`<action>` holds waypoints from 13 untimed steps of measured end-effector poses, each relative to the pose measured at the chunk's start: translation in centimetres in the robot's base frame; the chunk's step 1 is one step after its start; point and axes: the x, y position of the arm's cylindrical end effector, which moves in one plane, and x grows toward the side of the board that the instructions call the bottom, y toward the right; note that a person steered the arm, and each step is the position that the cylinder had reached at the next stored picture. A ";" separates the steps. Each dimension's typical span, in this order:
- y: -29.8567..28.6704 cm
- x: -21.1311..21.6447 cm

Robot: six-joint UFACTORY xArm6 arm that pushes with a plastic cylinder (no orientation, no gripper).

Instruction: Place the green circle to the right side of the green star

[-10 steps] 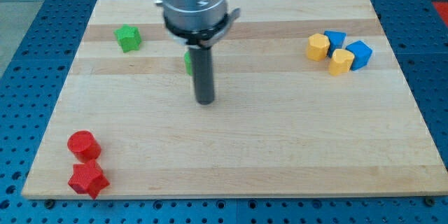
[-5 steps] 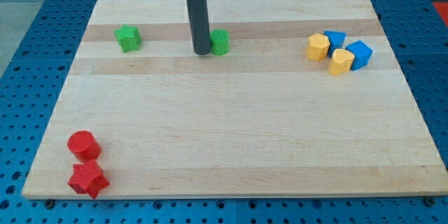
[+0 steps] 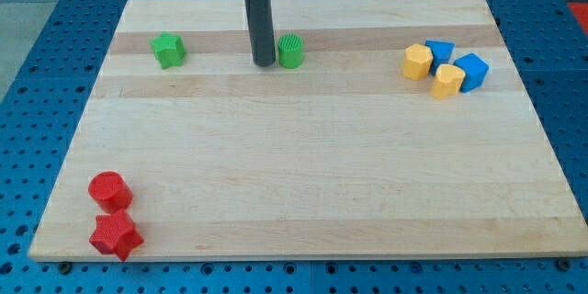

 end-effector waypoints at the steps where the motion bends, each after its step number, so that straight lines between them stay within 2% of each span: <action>1: 0.4 5.5; 2: 6.2 4.3; 6: 5.6 0.6; 13: 5.3 0.6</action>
